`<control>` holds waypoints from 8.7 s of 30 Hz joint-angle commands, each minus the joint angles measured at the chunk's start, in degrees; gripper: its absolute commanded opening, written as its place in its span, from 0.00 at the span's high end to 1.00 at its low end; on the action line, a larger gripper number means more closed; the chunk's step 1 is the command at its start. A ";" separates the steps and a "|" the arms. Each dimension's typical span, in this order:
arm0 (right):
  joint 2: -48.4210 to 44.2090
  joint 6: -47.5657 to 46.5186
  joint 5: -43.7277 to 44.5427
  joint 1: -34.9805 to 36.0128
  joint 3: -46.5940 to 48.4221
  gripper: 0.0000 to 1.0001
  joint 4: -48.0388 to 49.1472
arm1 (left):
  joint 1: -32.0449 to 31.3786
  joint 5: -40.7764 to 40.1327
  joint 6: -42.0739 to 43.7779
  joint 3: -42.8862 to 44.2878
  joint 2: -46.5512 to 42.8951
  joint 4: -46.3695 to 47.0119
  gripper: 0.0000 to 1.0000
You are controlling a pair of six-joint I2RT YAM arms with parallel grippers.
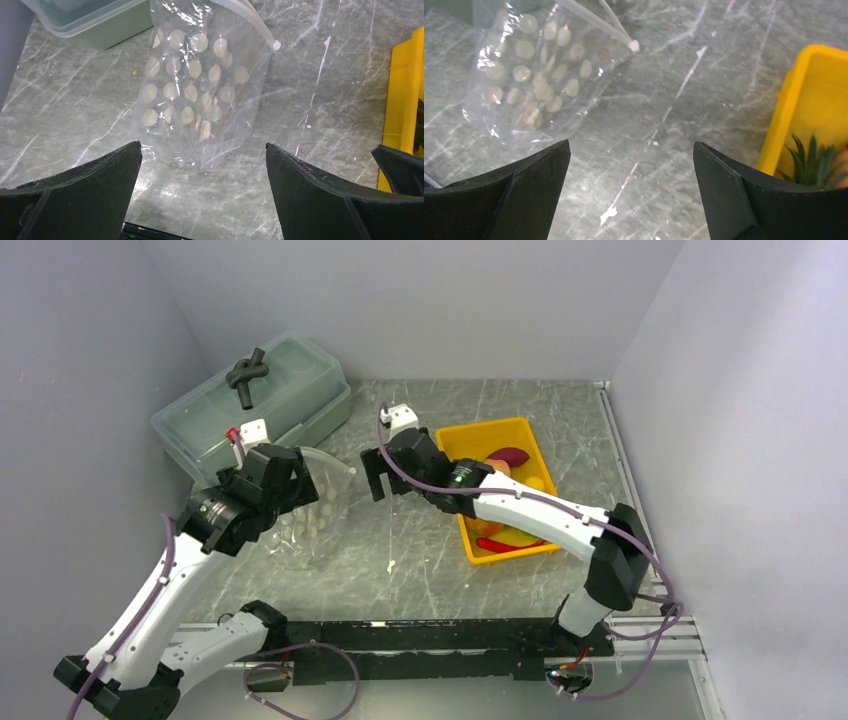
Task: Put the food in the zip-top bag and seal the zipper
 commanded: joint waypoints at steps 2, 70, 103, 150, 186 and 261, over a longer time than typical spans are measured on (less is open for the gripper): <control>3.74 -2.99 -7.94 -1.97 6.91 0.03 7.60 | 0.09 -1.06 0.05 0.66 -3.97 -1.75 0.00; 54.27 -6.00 -74.61 -11.22 47.55 0.07 31.06 | 0.07 14.85 9.11 -1.20 -17.01 -0.25 0.00; 33.37 -24.55 -73.05 -9.97 26.59 1.00 21.45 | 0.12 11.94 6.26 -2.43 -16.28 0.82 0.00; 0.18 -81.75 -60.07 0.09 7.19 1.00 -17.57 | 0.07 18.83 22.66 26.01 4.43 -5.34 0.00; -2.63 -84.19 -50.18 8.42 12.52 1.00 -24.13 | -6.55 39.49 29.88 18.96 12.76 -6.79 0.11; -24.11 -48.26 -6.52 13.73 -9.37 0.44 4.60 | -7.57 -6.24 23.78 17.37 17.10 0.99 1.00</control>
